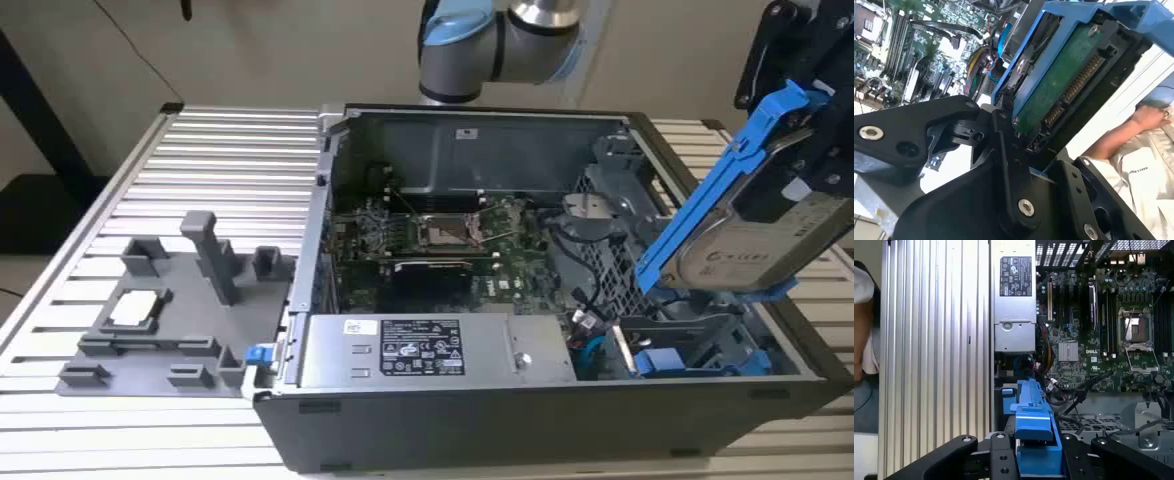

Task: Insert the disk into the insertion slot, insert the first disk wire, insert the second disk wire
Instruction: 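Insert the disk into the insertion slot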

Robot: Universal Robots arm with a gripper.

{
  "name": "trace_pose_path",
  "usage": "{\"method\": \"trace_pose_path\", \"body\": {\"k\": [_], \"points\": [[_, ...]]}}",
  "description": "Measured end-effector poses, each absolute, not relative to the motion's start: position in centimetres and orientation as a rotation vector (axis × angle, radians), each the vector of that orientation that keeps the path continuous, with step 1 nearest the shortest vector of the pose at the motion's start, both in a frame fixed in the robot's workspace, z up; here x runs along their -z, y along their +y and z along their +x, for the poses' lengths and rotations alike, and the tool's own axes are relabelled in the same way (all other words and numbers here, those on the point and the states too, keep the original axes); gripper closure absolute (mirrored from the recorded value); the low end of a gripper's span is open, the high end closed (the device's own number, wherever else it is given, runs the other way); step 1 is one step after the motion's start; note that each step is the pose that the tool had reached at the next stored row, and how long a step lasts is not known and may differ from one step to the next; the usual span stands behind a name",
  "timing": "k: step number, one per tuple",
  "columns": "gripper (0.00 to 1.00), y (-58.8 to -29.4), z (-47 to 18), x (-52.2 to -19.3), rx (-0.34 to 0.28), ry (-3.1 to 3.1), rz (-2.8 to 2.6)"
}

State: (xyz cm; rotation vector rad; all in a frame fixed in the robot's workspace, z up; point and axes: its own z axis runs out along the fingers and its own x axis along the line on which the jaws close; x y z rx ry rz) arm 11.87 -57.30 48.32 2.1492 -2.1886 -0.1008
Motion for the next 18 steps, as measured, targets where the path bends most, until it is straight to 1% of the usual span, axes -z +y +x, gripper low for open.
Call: {"method": "trace_pose_path", "body": {"k": [13, 18], "points": [[0.67, -57.3, 11.9, -48.32, 0.11, -2.184, 2.144], [0.67, -57.3, 11.91, -48.02, 0.105, -2.186, 2.148]]}}
